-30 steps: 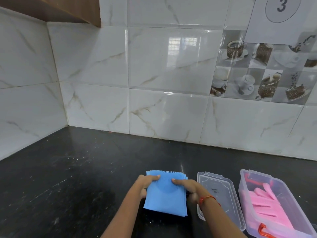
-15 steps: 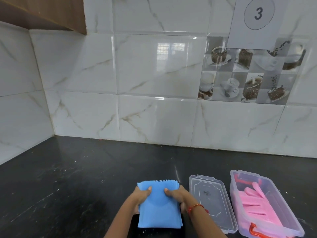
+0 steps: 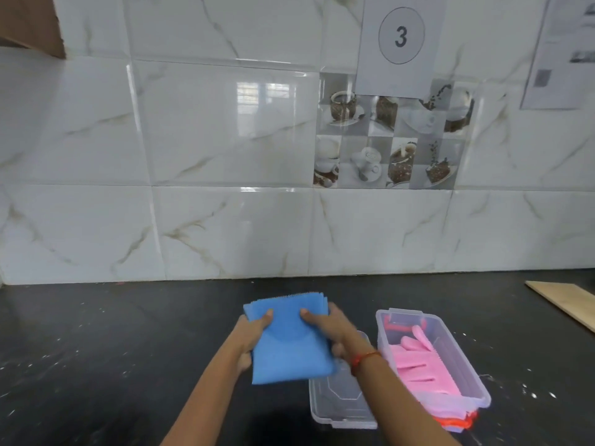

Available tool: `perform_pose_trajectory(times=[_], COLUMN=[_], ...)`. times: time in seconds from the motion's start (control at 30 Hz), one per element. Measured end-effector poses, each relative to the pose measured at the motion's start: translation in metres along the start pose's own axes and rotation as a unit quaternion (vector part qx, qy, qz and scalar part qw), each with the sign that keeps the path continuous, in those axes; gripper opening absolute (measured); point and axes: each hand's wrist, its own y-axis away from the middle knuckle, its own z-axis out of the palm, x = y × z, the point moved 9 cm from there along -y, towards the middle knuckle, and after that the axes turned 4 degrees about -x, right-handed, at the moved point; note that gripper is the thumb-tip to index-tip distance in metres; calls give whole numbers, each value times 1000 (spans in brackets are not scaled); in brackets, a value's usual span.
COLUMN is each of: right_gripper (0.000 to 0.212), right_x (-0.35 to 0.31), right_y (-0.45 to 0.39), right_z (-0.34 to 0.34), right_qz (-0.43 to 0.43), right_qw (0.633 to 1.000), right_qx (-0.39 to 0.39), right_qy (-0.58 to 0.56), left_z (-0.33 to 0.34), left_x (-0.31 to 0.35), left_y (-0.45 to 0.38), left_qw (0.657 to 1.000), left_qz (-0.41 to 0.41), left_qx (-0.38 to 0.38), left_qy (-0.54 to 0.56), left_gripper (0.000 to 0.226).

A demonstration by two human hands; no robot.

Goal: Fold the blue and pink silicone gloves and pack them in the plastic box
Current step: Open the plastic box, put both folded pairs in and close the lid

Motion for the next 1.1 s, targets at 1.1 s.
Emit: perform_pose_trajectory(times=[1.1], right_gripper=[35], right_x=[-37], right_y=[-18], right_z=[-189], right_qz=[155], right_qw=[776], right_qx=[-155], right_qy=[591], left_z=[260], left_x=[-131], left_y=[24], left_qw=[921], left_qz=[-259], left_qx=[-43], left_qy=[288], left_gripper=[14])
